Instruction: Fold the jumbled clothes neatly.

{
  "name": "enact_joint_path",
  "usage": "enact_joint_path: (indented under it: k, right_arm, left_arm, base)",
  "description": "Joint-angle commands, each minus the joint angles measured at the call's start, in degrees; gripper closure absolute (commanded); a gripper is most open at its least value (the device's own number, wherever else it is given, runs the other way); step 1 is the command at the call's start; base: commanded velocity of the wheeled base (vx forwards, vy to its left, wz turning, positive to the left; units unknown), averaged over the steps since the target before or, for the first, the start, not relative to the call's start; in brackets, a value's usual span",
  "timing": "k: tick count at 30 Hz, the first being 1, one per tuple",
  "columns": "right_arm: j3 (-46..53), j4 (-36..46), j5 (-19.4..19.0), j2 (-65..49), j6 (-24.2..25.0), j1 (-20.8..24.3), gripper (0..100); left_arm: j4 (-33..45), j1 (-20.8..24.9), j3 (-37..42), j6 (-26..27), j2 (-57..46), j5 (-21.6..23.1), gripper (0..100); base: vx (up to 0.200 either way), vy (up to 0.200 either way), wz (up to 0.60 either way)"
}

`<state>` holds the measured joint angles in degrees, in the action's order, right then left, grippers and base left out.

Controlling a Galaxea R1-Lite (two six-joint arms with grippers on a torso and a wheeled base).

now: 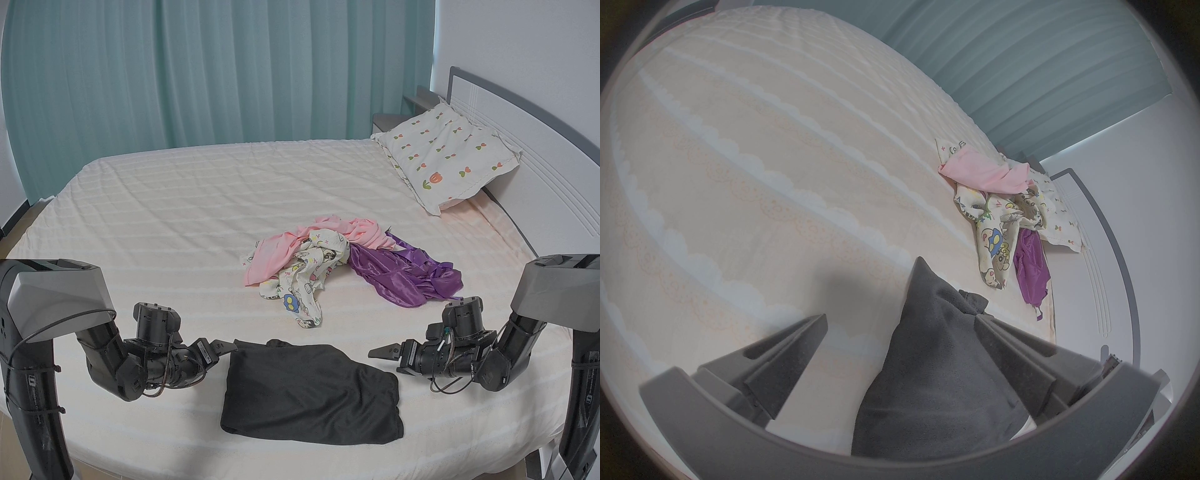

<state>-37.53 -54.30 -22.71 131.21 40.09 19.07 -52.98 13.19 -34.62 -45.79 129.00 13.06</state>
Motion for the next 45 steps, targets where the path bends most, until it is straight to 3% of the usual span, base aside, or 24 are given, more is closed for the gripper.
enact_joint_path:
  k: [1, 12, 21, 27, 28, 34, 42, 45]
  right_arm:
    - [2.82, 0.33, -0.49, -2.54, 0.16, 1.68, 100]
    - [2.03, 2.62, 0.04, -2.62, 0.51, 2.12, 100]
    - [0.09, 2.62, 0.21, -1.92, 0.25, -1.75, 100]
    - [-0.61, 2.53, 0.21, -0.16, -0.10, -2.02, 100]
    - [-0.61, 2.53, 0.21, -0.07, -0.28, -2.02, 0]
    - [-0.43, 2.00, 0.21, -0.16, -1.34, -2.37, 0]
    - [4.58, 0.07, -0.14, -0.16, -11.97, -3.16, 0]
    - [6.25, -2.39, -0.49, -0.07, -13.29, -2.81, 0]
  left_arm:
    - [-0.02, -0.01, -0.10, 0.08, 0.37, -0.05, 0]
    - [-0.02, -0.01, -0.36, 0.08, 0.46, -0.49, 0]
    - [-0.02, 0.08, -0.27, 0.08, 0.55, -0.66, 0]
    - [-0.11, 0.08, -0.27, 0.17, 0.73, -0.66, 0]
    - [-0.11, 0.08, -0.36, 0.17, 0.73, -0.66, 0]
    - [-0.11, 0.17, -0.36, 0.17, 0.73, -0.75, 0]
    - [-0.02, 0.52, -0.45, 0.00, 0.81, -1.63, 0]
    - [-0.02, 0.61, -0.45, 0.00, 0.81, -1.72, 0]
  base:
    - [0.000, 0.000, 0.00]
    - [0.000, 0.000, 0.00]
    - [0.000, 0.000, 0.00]
    - [0.000, 0.000, 0.00]
    - [0.000, 0.000, 0.00]
    - [0.000, 0.000, 0.00]
    - [-0.075, 0.000, 0.00]
    - [-0.200, 0.000, 0.00]
